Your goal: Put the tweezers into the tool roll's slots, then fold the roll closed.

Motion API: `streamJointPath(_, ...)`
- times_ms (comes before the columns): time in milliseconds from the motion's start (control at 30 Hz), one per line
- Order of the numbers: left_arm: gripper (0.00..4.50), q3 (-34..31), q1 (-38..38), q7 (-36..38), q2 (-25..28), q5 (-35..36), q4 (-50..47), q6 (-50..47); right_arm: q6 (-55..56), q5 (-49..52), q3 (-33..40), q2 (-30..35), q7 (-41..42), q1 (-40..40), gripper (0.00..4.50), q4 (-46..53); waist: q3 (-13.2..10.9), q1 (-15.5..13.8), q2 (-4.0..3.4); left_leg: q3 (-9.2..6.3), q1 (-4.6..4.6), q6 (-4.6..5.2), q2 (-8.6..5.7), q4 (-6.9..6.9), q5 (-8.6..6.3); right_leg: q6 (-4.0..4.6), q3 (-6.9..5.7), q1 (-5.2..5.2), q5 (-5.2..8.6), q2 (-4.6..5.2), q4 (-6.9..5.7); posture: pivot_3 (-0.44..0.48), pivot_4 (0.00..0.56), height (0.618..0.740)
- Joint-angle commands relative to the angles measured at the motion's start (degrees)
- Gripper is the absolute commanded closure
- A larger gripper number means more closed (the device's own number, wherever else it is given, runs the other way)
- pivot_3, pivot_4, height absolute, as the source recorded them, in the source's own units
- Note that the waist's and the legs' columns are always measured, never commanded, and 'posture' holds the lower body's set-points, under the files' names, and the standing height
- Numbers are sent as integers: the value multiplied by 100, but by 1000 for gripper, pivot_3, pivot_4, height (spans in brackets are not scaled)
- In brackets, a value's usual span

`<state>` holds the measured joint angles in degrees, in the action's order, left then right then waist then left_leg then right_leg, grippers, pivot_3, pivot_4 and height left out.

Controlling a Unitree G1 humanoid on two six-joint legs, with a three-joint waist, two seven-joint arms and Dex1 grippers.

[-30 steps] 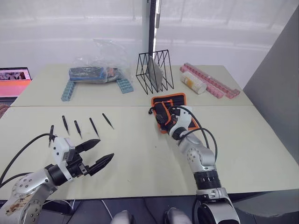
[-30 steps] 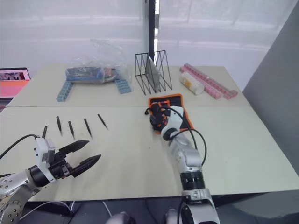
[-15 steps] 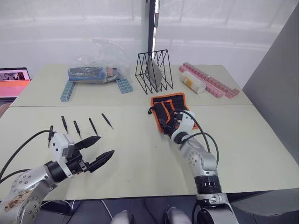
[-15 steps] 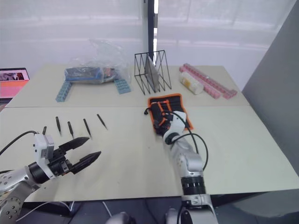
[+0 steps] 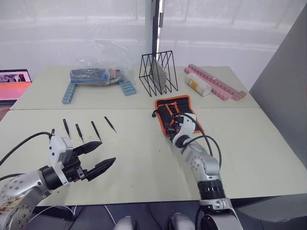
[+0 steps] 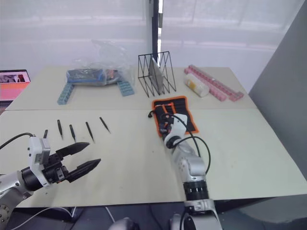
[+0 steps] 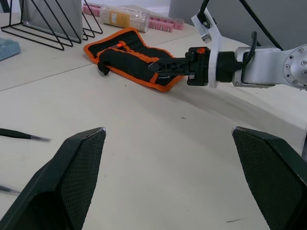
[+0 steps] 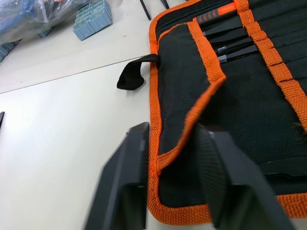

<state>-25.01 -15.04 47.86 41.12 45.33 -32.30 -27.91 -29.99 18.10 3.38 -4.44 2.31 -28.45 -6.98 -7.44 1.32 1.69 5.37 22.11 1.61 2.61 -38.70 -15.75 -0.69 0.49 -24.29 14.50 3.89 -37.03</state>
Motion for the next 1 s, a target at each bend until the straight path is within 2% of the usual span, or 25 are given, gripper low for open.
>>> streamJointPath(33, 0, -16, -16, -27, -41, 112, -205, 12, 199, -10, 95, 21, 19, -155, 4468, 121, 0, 1, 0, 0, 0, 0, 0, 0, 0, 0, 0, 0, 0, 0, 0, 0, 150, 737)
streamJointPath(300, 0, -27, -20, 14, -32, 90, -167, 23, 366, -123, -99, 142, 273, -84, 4468, 196, -1, 0, -1, 0, 0, 0, 0, 0, 0, 0, 0, 0, 0, -1, 1, 0, 150, 737)
streamJointPath(500, 0, -20, -80, 77, -42, 16, -108, 78, 699, -353, -449, 379, 802, 63, 4468, 261, -1, 1, -1, 1, 0, 1, 0, 1, 0, 0, 1, 0, 0, -2, 2, 0, 150, 737)
streamJointPath(800, 0, -30, -135, 138, -51, -28, -43, 127, 950, -143, -1036, 922, 2386, 633, 4468, 983, -1, -11, -1, 1, 1, 2, 1, 1, -1, 0, 2, 0, 0, -4, 6, 0, 150, 737)
streamJointPath(1000, 0, -10, -130, 287, -19, -152, 154, 202, 954, 115, -1272, 1508, 3483, 1177, 4468, 1439, -1, -34, -1, 2, 0, 3, 1, 4, -2, 0, 1, 3, 1, -5, 14, 0, 150, 737)
